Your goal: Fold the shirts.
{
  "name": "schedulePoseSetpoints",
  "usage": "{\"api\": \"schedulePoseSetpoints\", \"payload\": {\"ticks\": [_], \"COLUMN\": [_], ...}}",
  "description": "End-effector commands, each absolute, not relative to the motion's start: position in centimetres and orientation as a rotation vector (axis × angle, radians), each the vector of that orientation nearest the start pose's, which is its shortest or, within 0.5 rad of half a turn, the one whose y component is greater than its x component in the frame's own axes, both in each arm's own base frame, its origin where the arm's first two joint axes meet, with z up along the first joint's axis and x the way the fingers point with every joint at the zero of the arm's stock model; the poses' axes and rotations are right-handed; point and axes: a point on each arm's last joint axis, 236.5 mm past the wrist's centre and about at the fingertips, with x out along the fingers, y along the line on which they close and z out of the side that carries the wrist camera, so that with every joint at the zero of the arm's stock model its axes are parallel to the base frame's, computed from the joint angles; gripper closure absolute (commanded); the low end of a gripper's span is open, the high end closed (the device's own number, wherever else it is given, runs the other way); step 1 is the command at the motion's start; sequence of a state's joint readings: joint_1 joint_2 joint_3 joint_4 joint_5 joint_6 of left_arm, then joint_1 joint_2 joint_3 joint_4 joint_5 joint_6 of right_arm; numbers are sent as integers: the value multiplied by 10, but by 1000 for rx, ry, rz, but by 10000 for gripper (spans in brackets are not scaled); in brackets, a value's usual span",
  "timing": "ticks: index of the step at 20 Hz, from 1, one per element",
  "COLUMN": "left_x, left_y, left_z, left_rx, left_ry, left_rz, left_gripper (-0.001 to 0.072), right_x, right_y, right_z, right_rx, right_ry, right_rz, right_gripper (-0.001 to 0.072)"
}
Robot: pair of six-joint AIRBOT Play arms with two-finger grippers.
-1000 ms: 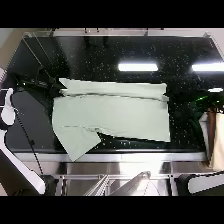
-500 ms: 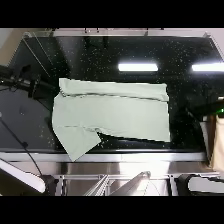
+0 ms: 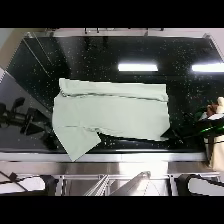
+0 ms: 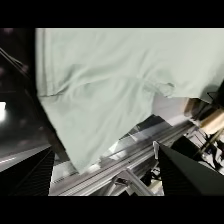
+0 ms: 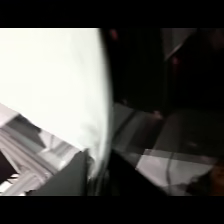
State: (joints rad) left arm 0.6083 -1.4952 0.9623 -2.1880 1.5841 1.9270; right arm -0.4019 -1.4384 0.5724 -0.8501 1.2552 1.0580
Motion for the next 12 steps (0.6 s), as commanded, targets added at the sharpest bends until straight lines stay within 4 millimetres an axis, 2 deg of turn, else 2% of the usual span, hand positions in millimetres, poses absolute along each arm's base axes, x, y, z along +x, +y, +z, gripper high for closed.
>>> {"api": "schedulePoseSetpoints", "payload": {"ticks": [1,5,7,9,10,12], "left_x": [246,234,250,273,280,275], "left_y": [26,1,-13,-39,-53,-66], "left_z": [-82,-113,-121,-112,-105,-100], "left_rx": [-898,-863,-837,-859,-864,-835], "left_ry": [1621,1645,1593,1514,1481,1500], "left_rz": [-141,-104,-106,-195,-258,-331], "left_gripper": [15,16,16,40,204,698], "right_x": [246,249,250,250,250,249], "right_y": [87,90,90,90,90,93], "right_z": [-128,-125,-124,-122,-121,-116], "right_rx": [828,827,825,821,820,824], "right_ry": [1547,1528,1524,1518,1517,1518], "right_rz": [428,448,449,449,453,470], "right_gripper": [694,694,694,694,695,694]}}
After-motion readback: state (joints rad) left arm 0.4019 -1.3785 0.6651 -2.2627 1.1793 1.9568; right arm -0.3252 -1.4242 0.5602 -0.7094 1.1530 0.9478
